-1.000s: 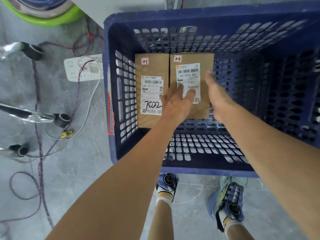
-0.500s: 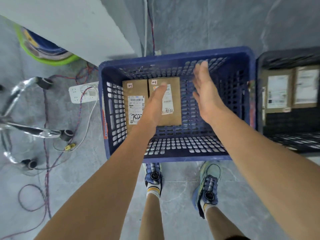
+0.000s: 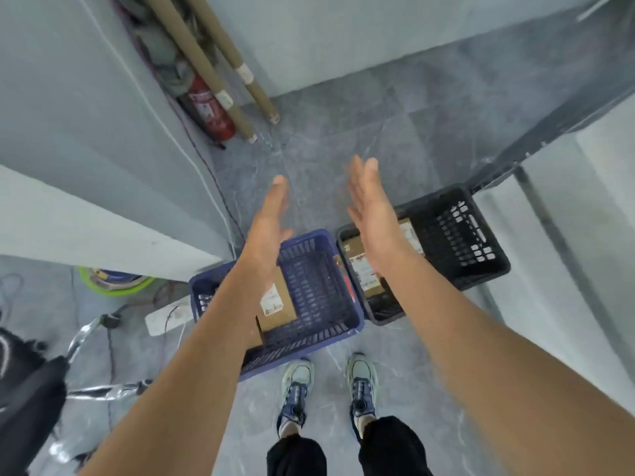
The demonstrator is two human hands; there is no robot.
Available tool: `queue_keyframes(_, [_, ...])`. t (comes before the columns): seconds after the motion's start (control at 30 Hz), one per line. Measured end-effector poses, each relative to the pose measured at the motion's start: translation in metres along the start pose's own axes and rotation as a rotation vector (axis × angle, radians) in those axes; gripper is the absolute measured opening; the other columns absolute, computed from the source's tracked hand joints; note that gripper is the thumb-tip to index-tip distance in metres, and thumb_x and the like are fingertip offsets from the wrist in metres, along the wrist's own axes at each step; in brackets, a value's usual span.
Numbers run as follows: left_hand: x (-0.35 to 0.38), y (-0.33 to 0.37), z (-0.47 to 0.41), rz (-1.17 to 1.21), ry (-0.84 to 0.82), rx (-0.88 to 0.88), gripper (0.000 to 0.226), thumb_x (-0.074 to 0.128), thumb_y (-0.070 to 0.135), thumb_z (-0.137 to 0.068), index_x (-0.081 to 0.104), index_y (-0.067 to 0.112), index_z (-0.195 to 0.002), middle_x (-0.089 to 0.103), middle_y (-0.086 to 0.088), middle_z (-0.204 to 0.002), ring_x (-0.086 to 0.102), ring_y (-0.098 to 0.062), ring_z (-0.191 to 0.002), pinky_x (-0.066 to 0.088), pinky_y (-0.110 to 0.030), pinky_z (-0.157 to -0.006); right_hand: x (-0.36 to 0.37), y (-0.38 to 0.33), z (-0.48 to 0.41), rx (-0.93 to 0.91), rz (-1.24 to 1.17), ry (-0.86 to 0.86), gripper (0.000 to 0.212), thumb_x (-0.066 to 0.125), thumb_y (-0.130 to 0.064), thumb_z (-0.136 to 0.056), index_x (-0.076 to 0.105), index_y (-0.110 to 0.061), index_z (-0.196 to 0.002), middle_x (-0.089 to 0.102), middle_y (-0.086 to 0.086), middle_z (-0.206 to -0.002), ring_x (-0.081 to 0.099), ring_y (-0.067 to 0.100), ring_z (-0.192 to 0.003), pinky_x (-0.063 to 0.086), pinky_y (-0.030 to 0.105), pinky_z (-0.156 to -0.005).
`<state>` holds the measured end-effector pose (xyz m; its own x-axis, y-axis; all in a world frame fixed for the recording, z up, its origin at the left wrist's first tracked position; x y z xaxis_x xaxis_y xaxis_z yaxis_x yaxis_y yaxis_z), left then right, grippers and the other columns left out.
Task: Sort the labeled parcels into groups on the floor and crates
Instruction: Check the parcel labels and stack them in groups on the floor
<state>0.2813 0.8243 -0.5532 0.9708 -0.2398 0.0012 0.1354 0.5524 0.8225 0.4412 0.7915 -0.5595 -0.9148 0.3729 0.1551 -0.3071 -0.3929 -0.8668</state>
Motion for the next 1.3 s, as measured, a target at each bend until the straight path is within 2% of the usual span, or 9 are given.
queue_keyframes(0.3, [0.115, 0.164, 0.112, -0.059, -0.329, 0.266, 0.060, 0.030, 0.057, -0.106, 0.037, 0.026, -0.158, 0.037, 0.009, -0.161, 0.038, -0.008, -0.144, 0.037, -0.036, -0.109, -0.081, -0.179, 0.152, -0.257, -0.019, 0.235, 0.080, 0.019, -0.080, -0.093, 0.019, -0.043, -0.164, 0.018, -0.017, -0.171, 0.018, 0.007, -0.157, 0.011, 0.044, -0.130])
queue_keyframes(0.5, [0.185, 0.205, 0.197, -0.154, -0.585, 0.329, 0.060, 0.029, 0.059, -0.106, 0.038, 0.028, -0.156, 0.038, 0.012, -0.161, 0.039, -0.007, -0.143, 0.036, -0.042, -0.115, -0.126, -0.233, 0.267, -0.419, -0.068, 0.452, 0.078, 0.019, -0.076, -0.098, 0.023, -0.035, -0.165, 0.025, -0.017, -0.169, 0.023, 0.007, -0.156, 0.016, 0.042, -0.129])
queue_keyframes(0.6, [0.217, 0.206, 0.243, -0.194, -0.741, 0.362, 0.058, 0.030, 0.060, -0.105, 0.043, 0.029, -0.152, 0.043, 0.016, -0.155, 0.042, -0.004, -0.138, 0.039, -0.036, -0.106, -0.148, -0.235, 0.326, -0.473, -0.074, 0.583, 0.067, 0.014, -0.069, -0.104, 0.024, -0.038, -0.163, 0.029, -0.022, -0.166, 0.026, 0.006, -0.154, 0.018, 0.041, -0.128])
queue_keyframes(0.7, [0.251, 0.193, 0.286, -0.253, -0.885, 0.369, 0.048, 0.032, 0.060, -0.105, 0.050, 0.034, -0.141, 0.053, 0.021, -0.140, 0.044, -0.004, -0.136, 0.040, -0.038, -0.108, -0.171, -0.225, 0.385, -0.512, -0.094, 0.720, 0.081, 0.019, -0.078, -0.096, 0.019, -0.036, -0.166, 0.022, -0.016, -0.171, 0.025, 0.006, -0.155, 0.018, 0.044, -0.129])
queue_keyframes(0.83, [0.300, 0.165, 0.350, -0.318, -1.028, 0.394, 0.065, 0.036, 0.069, -0.099, 0.046, 0.032, -0.152, 0.048, 0.018, -0.152, 0.045, -0.005, -0.138, 0.043, -0.043, -0.110, -0.200, -0.205, 0.474, -0.550, -0.154, 0.885, 0.089, 0.025, -0.080, -0.088, 0.020, -0.035, -0.165, 0.024, -0.017, -0.170, 0.028, 0.003, -0.153, 0.021, 0.041, -0.129])
queue_keyframes(0.93, [0.338, 0.134, 0.411, -0.365, -1.162, 0.393, 0.071, 0.038, 0.074, -0.094, 0.048, 0.032, -0.150, 0.051, 0.021, -0.148, 0.048, -0.003, -0.135, 0.045, -0.042, -0.108, -0.221, -0.181, 0.549, -0.578, -0.197, 1.013, 0.085, 0.025, -0.078, -0.092, 0.021, -0.034, -0.165, 0.025, -0.017, -0.170, 0.028, 0.001, -0.153, 0.022, 0.039, -0.128])
queue_keyframes(1.03, [0.370, 0.091, 0.475, -0.399, -1.299, 0.363, 0.059, 0.036, 0.067, -0.101, 0.052, 0.033, -0.146, 0.054, 0.022, -0.145, 0.049, -0.002, -0.134, 0.046, -0.042, -0.107, -0.243, -0.147, 0.624, -0.607, -0.256, 1.139, 0.078, 0.027, -0.076, -0.096, 0.024, -0.036, -0.164, 0.027, -0.019, -0.168, 0.030, -0.002, -0.151, 0.023, 0.038, -0.128])
queue_keyframes(1.2, [0.405, 0.009, 0.597, -0.503, -1.493, 0.308, 0.061, 0.036, 0.067, -0.101, 0.051, 0.032, -0.148, 0.053, 0.020, -0.147, 0.050, -0.003, -0.134, 0.047, -0.040, -0.103, -0.268, -0.083, 0.749, -0.609, -0.330, 1.337, 0.092, 0.032, -0.085, -0.086, 0.024, -0.038, -0.164, 0.028, -0.021, -0.168, 0.031, -0.003, -0.150, 0.024, 0.039, -0.128])
queue_keyframes(1.3, [0.419, -0.046, 0.672, -0.573, -1.602, 0.274, 0.060, 0.035, 0.067, -0.101, 0.050, 0.032, -0.148, 0.053, 0.022, -0.147, 0.050, -0.002, -0.134, 0.048, -0.038, -0.099, -0.277, -0.040, 0.826, -0.614, -0.380, 1.455, 0.088, 0.029, -0.083, -0.088, 0.023, -0.039, -0.164, 0.026, -0.021, -0.168, 0.029, -0.002, -0.151, 0.023, 0.038, -0.128])
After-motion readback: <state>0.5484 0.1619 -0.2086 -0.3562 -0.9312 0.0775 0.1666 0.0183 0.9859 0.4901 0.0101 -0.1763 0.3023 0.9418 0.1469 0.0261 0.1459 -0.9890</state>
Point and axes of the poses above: each hand's wrist, its own z-axis away from the middle knuckle, its own x-axis out of the palm, y = z × x, the point moved 9 cm from there along -z, towards the middle knuckle
